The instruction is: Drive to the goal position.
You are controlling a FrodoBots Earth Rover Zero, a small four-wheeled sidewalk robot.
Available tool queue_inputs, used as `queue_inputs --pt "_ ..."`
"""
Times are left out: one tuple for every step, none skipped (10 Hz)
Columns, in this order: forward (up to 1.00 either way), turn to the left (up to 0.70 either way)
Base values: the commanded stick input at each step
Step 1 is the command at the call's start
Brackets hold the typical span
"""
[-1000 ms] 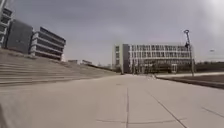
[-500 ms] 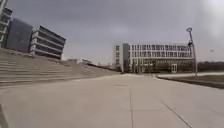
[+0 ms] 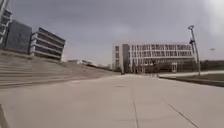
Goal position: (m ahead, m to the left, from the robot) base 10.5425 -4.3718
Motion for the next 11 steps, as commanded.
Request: queue_inputs --pt "0.7 0.0" --pt "0.7 0.0" --pt "0.7 0.0" --pt "0.7 0.0" --pt "0.7 0.0" --pt "0.7 0.0" --pt "0.7 0.0" --pt "0.7 0.0" --pt "0.7 0.0" --pt "0.7 0.0" --pt "0.7 0.0"
